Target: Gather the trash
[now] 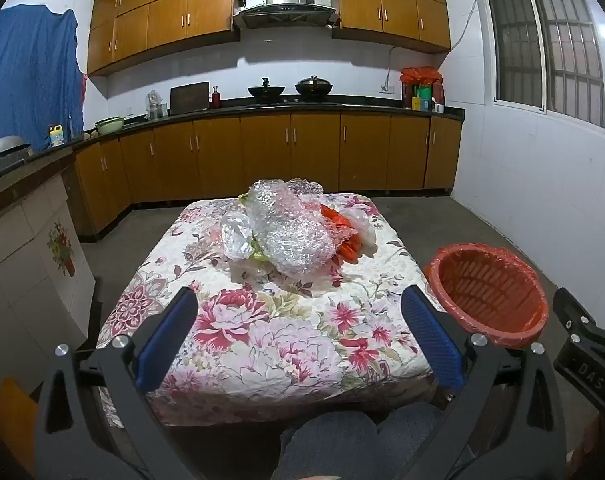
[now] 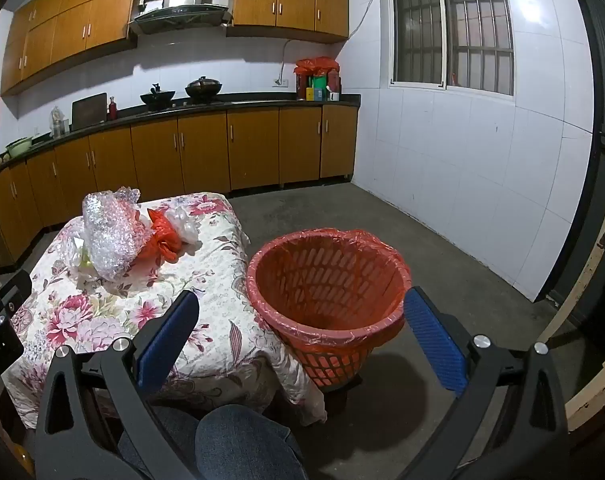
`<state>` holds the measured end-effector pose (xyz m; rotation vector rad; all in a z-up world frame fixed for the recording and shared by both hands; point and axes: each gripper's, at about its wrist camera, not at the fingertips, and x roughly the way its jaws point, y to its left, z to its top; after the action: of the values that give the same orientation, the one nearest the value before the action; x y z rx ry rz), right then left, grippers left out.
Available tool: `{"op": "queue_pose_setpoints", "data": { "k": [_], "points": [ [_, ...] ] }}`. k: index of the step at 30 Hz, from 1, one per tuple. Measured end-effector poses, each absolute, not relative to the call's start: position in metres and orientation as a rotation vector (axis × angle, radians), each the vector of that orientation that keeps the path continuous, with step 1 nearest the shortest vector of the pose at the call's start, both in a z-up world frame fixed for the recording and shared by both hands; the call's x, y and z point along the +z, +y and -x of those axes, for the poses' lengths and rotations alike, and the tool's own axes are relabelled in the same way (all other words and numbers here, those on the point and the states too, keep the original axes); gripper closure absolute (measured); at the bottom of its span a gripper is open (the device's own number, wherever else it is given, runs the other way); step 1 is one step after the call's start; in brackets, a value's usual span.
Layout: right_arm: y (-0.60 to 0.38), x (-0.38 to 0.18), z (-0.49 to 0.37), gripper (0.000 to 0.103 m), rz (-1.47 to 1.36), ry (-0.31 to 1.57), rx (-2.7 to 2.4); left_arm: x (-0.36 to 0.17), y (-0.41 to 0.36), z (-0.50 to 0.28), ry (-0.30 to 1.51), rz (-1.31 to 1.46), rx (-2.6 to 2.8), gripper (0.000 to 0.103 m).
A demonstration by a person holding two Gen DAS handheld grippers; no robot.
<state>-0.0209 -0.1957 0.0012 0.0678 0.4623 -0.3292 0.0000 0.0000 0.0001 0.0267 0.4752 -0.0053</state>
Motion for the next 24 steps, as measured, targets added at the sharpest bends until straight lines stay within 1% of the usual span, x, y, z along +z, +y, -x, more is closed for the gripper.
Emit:
{"op": "queue_pose_setpoints", "data": {
  "k": [24],
  "points": [
    [-0.1961,-0.0005,0.0201,0.002,-0.071,0.465,-0.328,0.0000,-0.0002,0.0001,0.476,-0.027,-0.006,0.004]
  ]
}}
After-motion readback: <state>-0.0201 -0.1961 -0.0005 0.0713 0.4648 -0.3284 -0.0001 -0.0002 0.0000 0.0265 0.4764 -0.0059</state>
